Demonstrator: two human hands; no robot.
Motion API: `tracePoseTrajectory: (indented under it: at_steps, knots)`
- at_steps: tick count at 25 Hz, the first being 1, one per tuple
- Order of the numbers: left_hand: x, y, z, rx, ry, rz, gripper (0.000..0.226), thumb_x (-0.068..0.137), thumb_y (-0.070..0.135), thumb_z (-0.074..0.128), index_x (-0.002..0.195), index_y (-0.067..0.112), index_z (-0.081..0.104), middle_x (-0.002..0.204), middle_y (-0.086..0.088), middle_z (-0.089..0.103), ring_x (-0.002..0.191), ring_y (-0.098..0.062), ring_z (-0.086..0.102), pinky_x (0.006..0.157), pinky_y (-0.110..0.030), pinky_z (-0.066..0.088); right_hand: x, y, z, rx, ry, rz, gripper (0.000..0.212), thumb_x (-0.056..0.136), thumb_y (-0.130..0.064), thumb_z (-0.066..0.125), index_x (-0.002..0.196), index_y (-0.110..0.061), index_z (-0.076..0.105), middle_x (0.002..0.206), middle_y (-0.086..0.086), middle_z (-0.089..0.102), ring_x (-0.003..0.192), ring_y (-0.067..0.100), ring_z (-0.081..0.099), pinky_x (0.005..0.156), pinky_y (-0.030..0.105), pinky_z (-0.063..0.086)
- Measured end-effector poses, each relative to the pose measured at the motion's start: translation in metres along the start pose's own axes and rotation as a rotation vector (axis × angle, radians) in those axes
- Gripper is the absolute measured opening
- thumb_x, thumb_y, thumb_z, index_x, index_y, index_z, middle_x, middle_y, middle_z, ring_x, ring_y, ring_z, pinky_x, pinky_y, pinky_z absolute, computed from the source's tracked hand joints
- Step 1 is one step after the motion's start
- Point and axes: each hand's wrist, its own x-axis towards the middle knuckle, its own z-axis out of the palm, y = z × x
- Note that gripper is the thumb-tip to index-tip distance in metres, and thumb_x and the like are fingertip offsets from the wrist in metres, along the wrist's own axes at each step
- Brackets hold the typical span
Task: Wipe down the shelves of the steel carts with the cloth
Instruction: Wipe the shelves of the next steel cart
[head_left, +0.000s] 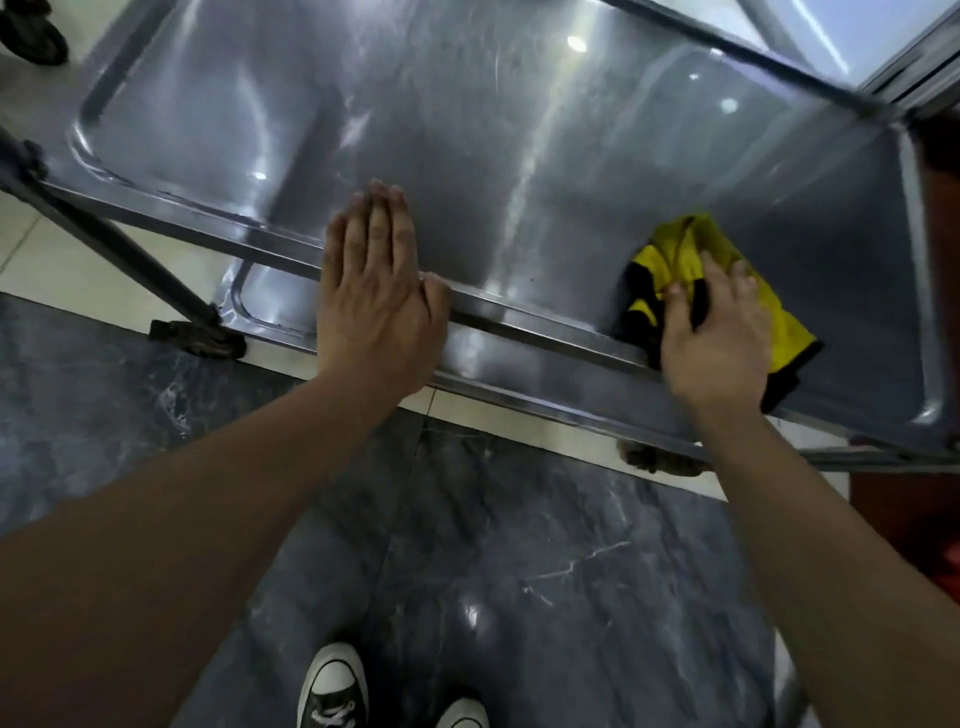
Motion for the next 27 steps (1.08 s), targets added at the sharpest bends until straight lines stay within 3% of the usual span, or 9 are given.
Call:
tracePoseTrajectory:
  at_steps: [3,8,10,14,20,24,27]
  knots:
    - [0.002,0.005,0.000,0.024,0.014,-0.027,0.072,0.103,0.037,0.019,0.159,0.001,-0.008,0.169,-0.017,-0.009,0.156,-0.028,-0.011,0.128,-0.045,-0.005,0.000,-0.023,0.014,-0.031,0.041,0.110,0.059,0.104,-0.049,0.040,0.158,-0.027,0.031,0.168,0.009,0.022,0.156,0.024,0.016,0.127,0.042,0.009]
    - [0.001,0.002,0.000,0.041,0.011,-0.035,0.073,0.103,0.036,0.025,0.159,0.000,-0.004,0.169,-0.018,-0.005,0.157,-0.029,-0.008,0.127,-0.046,-0.004,-0.026,-0.086,0.042,-0.005,-0.032,-0.295,0.058,0.101,-0.055,0.038,0.156,-0.035,0.035,0.167,0.002,0.025,0.156,0.020,0.017,0.128,0.040,0.008]
    - [0.004,0.012,0.000,0.046,0.014,-0.007,0.071,0.103,0.036,0.022,0.159,0.000,-0.004,0.169,-0.018,-0.006,0.157,-0.029,-0.008,0.127,-0.048,-0.004,-0.024,-0.086,0.040,0.004,-0.043,-0.299,0.058,0.101,-0.056,0.038,0.156,-0.037,0.033,0.168,0.000,0.023,0.156,0.018,0.015,0.128,0.040,0.007]
    - [0.004,0.041,0.009,0.023,0.033,0.208,0.066,0.104,0.034,0.013,0.160,0.003,-0.003,0.170,-0.015,-0.004,0.157,-0.027,-0.006,0.127,-0.046,-0.003,-0.022,-0.083,0.039,-0.013,-0.055,-0.315,0.059,0.102,-0.055,0.039,0.157,-0.036,0.031,0.168,0.000,0.022,0.156,0.017,0.014,0.128,0.040,0.007]
    - [0.001,0.036,0.020,0.067,0.122,0.181,0.067,0.103,0.036,0.009,0.160,0.002,0.004,0.169,-0.016,0.005,0.157,-0.026,-0.002,0.128,-0.044,0.001,0.021,-0.106,0.039,0.049,-0.081,-0.390,0.060,0.097,-0.057,0.049,0.152,-0.036,0.042,0.164,0.001,0.032,0.153,0.019,0.024,0.126,0.037,0.011]
    - [0.000,0.035,0.031,0.091,0.212,0.168,0.068,0.103,0.040,0.009,0.160,0.003,0.014,0.167,-0.017,0.019,0.157,-0.028,0.005,0.128,-0.044,0.004,0.070,-0.133,0.048,0.011,-0.236,-0.405,0.063,0.099,-0.062,0.038,0.157,-0.036,0.030,0.169,-0.001,0.019,0.156,0.018,0.014,0.127,0.038,0.002]
    - [0.002,0.037,0.037,0.058,0.271,0.156,0.067,0.103,0.040,0.013,0.158,0.003,0.024,0.164,-0.018,0.027,0.155,-0.034,0.011,0.127,-0.046,0.007,0.099,-0.075,0.041,0.018,-0.114,-0.309,0.062,0.100,-0.061,0.037,0.156,-0.034,0.034,0.167,0.000,0.024,0.155,0.019,0.018,0.126,0.038,0.006]
